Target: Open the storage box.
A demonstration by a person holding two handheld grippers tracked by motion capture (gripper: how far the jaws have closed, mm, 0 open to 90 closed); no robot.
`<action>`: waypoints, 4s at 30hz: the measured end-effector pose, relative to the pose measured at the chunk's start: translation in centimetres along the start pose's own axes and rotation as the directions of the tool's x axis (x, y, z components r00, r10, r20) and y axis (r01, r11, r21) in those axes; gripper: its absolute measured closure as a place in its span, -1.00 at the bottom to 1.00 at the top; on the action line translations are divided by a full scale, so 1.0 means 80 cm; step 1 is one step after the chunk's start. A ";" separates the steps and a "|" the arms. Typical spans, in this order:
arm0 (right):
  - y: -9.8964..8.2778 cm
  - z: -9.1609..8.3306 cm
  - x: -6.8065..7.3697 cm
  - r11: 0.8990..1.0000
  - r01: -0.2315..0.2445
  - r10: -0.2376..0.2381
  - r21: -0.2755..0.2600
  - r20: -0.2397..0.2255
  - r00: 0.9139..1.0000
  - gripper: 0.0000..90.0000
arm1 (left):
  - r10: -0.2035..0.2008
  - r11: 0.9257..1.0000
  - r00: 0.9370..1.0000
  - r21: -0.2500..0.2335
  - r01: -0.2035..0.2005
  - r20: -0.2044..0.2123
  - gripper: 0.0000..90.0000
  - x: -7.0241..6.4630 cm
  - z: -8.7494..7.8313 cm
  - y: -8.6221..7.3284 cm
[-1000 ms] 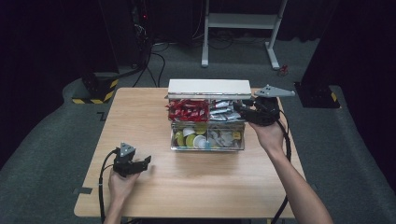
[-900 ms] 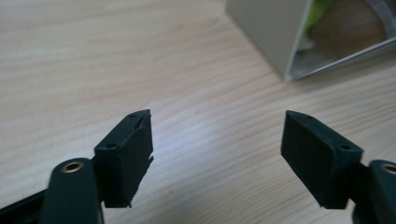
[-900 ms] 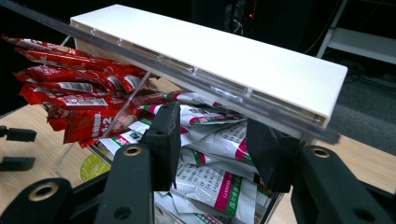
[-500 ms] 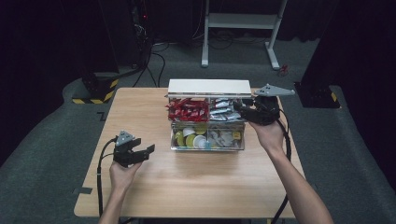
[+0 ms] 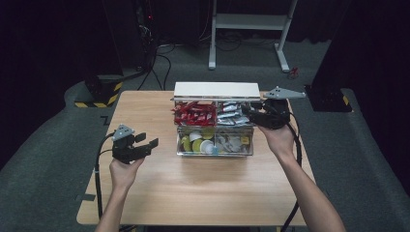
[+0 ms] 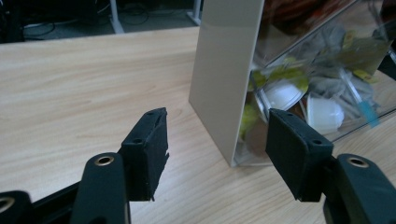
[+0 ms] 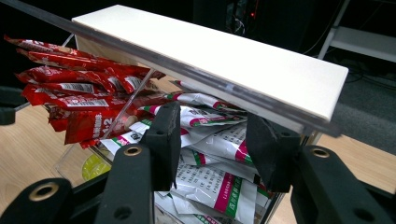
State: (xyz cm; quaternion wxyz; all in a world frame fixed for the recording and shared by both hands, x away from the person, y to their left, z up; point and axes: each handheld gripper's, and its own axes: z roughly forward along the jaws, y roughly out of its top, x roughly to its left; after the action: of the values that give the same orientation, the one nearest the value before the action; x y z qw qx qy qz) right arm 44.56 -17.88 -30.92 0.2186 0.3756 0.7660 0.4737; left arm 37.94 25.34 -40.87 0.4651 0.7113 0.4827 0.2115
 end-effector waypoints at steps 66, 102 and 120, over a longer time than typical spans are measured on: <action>0.003 0.004 -0.002 1.000 0.004 -0.004 0.007 -0.011 1.000 0.22 | 0.097 0.993 0.990 -0.073 -0.090 0.102 0.27 -0.060 0.017 0.139; 0.000 0.007 -0.001 1.000 0.001 -0.001 0.002 -0.010 1.000 0.21 | 0.198 0.980 0.980 -0.033 -0.198 -0.002 0.83 -0.084 0.028 0.148; 0.001 0.007 -0.002 1.000 -0.005 0.005 0.005 -0.015 1.000 0.21 | 0.194 0.975 0.980 -0.118 -0.187 0.050 0.93 -0.082 -0.009 0.141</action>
State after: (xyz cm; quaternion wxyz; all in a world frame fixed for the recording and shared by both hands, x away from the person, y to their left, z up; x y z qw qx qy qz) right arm 45.08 -17.71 -31.08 0.2106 0.3746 0.7680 0.4749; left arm 39.99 18.75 -29.80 0.4965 0.7331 0.3851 0.2604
